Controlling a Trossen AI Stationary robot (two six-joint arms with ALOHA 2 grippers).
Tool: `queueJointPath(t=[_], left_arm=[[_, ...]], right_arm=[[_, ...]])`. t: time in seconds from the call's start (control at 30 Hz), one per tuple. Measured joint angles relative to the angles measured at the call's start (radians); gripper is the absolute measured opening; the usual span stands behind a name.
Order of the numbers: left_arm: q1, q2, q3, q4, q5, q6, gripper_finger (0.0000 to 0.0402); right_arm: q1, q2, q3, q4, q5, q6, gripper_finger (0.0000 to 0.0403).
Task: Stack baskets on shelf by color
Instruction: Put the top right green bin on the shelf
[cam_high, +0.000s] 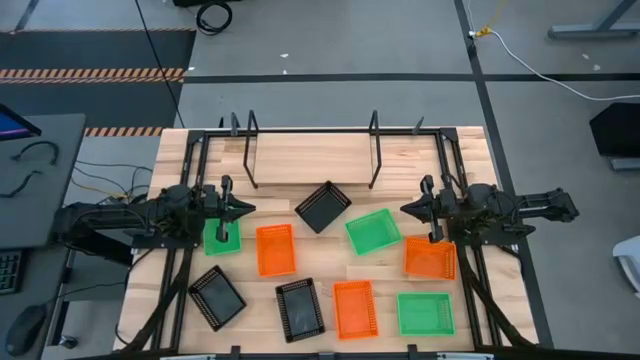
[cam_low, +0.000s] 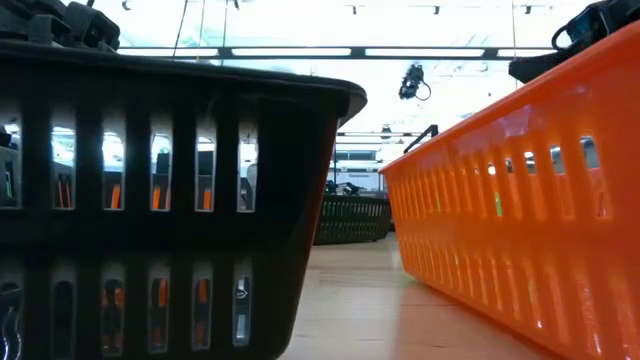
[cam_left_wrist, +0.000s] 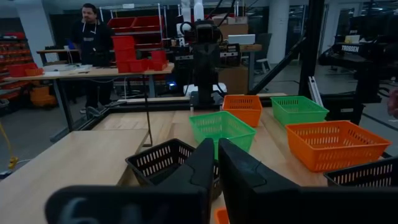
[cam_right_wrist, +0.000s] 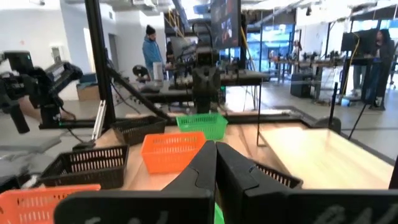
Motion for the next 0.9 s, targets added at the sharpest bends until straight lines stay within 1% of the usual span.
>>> queueJointPath(t=[0.2,0.33,0.47,0.63,0.73,0.8,0.9], left_arm=[[0.0,0.0,0.0,0.0,0.0,0.0,0.0037],[0.0,0.0,0.0,0.0,0.0,0.0,0.0031],[0.0,0.0,0.0,0.0,0.0,0.001,0.0026],[0.0,0.0,0.0,0.021,0.0,0.044,0.0028],[0.0,0.0,0.0,0.026,0.0,0.046,0.0033],[0.0,0.0,0.0,0.033,0.0,0.027,0.0035],[0.0,0.0,0.0,0.04,0.0,-0.05,0.0036]], right_arm=[[0.0,0.0,0.0,0.036,0.0,-0.001,0.001],[0.0,0.0,0.0,0.041,0.0,-0.001,0.001],[0.0,0.0,0.0,0.097,0.001,-0.006,0.001],[0.0,0.0,0.0,0.145,0.001,0.059,0.001],[0.0,0.0,0.0,0.152,0.001,0.066,0.001],[0.0,0.0,0.0,0.152,0.002,0.067,0.001],[0.0,0.0,0.0,0.152,0.002,0.069,0.001]])
